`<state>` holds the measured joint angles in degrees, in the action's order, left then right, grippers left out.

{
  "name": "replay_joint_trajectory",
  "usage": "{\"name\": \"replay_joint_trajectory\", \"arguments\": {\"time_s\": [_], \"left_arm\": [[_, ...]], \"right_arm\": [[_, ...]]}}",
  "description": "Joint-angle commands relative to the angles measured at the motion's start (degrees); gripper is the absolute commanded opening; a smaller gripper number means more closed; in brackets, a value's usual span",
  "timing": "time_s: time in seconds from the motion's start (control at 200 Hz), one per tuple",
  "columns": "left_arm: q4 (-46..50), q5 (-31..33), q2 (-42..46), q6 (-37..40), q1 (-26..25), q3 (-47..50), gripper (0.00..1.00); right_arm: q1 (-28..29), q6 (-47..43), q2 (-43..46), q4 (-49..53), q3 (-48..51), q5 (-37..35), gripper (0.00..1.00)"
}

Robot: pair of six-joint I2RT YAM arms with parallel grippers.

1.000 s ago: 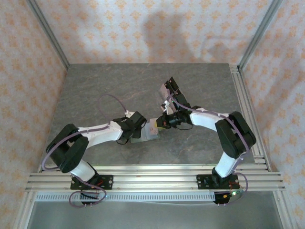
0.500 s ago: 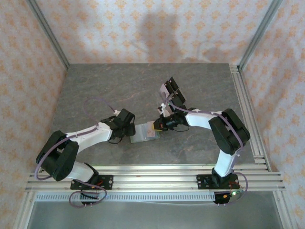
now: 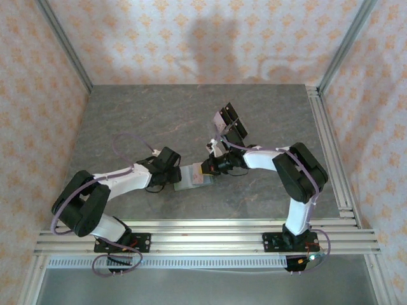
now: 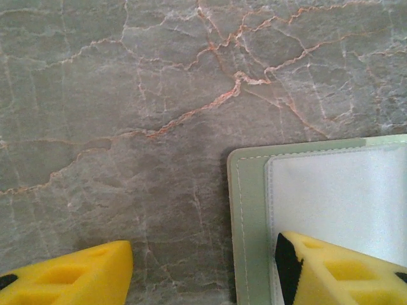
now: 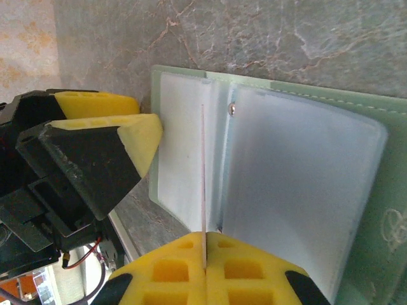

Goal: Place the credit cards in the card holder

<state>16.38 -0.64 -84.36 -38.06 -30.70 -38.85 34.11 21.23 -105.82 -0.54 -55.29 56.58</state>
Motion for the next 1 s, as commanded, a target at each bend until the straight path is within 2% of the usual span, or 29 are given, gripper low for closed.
{"name": "replay_joint_trajectory", "arguments": {"time_s": [0.0,0.56,0.996], "left_arm": [[-1.26,0.95,-1.80,0.08,0.17,-1.11,0.62],[-0.22,0.74,-9.02,5.77,2.89,-8.34,0.62],[-0.25,0.34,-9.77,5.73,3.03,-8.63,0.62]], "right_arm": [[0.44,0.99,-1.60,-3.08,-1.96,1.12,0.00],[-0.37,1.41,-2.69,-4.31,-1.73,0.99,0.00],[-1.56,1.05,-2.99,-4.49,-0.56,3.25,0.00]]}}
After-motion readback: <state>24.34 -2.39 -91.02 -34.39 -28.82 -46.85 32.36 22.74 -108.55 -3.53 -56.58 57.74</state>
